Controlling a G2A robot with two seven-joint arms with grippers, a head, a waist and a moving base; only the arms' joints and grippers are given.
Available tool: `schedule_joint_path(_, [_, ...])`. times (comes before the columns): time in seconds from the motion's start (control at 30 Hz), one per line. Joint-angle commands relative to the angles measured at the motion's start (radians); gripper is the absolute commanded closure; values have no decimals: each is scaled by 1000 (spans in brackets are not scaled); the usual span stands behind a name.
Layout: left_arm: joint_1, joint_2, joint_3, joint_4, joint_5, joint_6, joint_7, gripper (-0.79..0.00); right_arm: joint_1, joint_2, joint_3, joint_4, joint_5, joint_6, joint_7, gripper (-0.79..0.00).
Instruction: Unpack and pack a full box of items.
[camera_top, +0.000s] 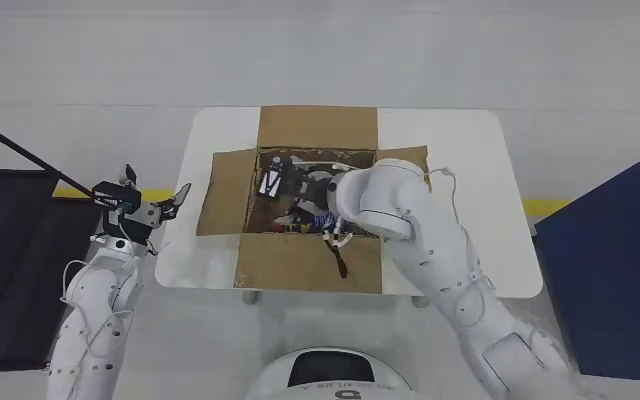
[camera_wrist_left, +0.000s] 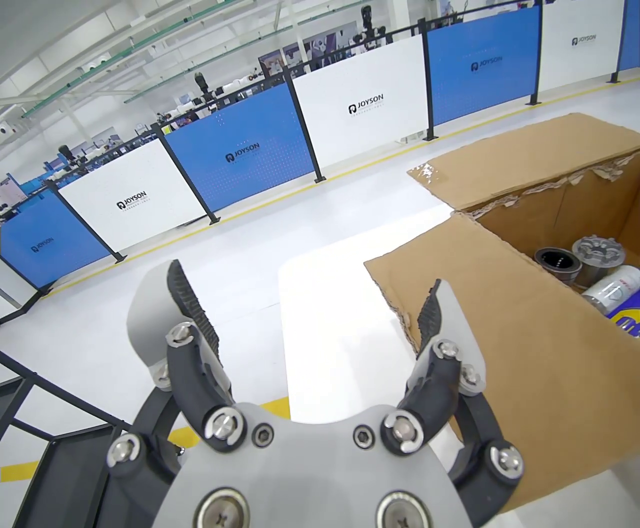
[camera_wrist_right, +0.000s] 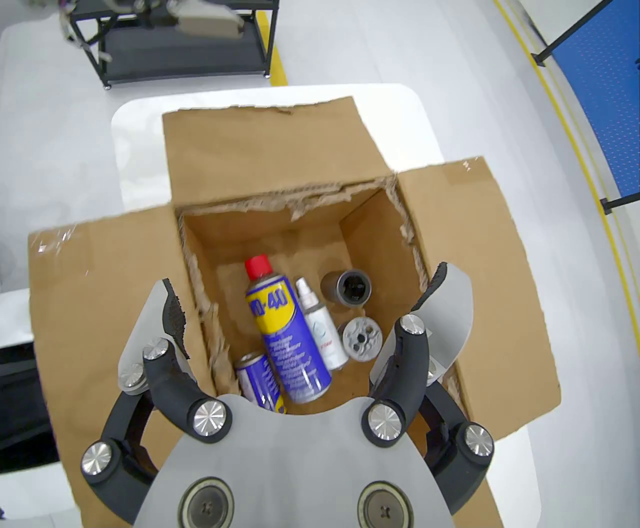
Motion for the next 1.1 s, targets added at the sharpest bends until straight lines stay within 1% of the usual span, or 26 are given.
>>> schedule_joint_path(0.0, [0, 0, 0, 0, 0, 0, 0, -785, -53, 14, 56, -36, 9, -9, 18, -557])
schedule_joint_path(0.03, [0, 0, 0, 0, 0, 0, 0, -785, -68, 19, 76, -37, 14, -7, 19, -542])
schedule_joint_path(0.07, [0, 0, 0, 0, 0, 0, 0, -785, -76, 23, 94, -29, 22, 1, 17, -508])
schedule_joint_path(0.13, [0, 0, 0, 0, 0, 0, 0, -785, -72, 28, 117, 2, 39, 13, 15, -391])
schedule_joint_path(0.17, [0, 0, 0, 0, 0, 0, 0, -785, -63, 29, 120, 24, 46, 11, 20, -388])
schedule_joint_path(0.2, [0, 0, 0, 0, 0, 0, 0, -785, -52, 30, 121, 49, 51, 12, 23, -413])
schedule_joint_path(0.3, [0, 0, 0, 0, 0, 0, 0, -785, 3, 30, 115, 152, 61, 44, 51, -440])
schedule_joint_path(0.37, [0, 0, 0, 0, 0, 0, 0, -785, 48, 27, 100, 228, 44, 82, 65, -449])
schedule_joint_path(0.43, [0, 0, 0, 0, 0, 0, 0, -785, 90, 22, 77, 297, 43, 97, 77, -496])
schedule_joint_path(0.5, [0, 0, 0, 0, 0, 0, 0, -785, 119, 18, 50, 346, 39, 110, 84, -523])
schedule_joint_path(0.53, [0, 0, 0, 0, 0, 0, 0, -785, 130, 16, 38, 362, 49, 102, 87, -585])
schedule_joint_path(0.57, [0, 0, 0, 0, 0, 0, 0, -785, 139, 15, 30, 374, 59, 97, 94, -727])
schedule_joint_path(0.6, [0, 0, 0, 0, 0, 0, 0, -785, 148, 14, 22, 378, 67, 96, 103, -785])
schedule_joint_path(0.67, [0, 0, 0, 0, 0, 0, 0, -785, 157, 14, 15, 374, 80, 98, 119, -785])
schedule_joint_path(1.07, [0, 0, 0, 0, 0, 0, 0, -785, 157, 14, 15, 374, 80, 98, 119, -785])
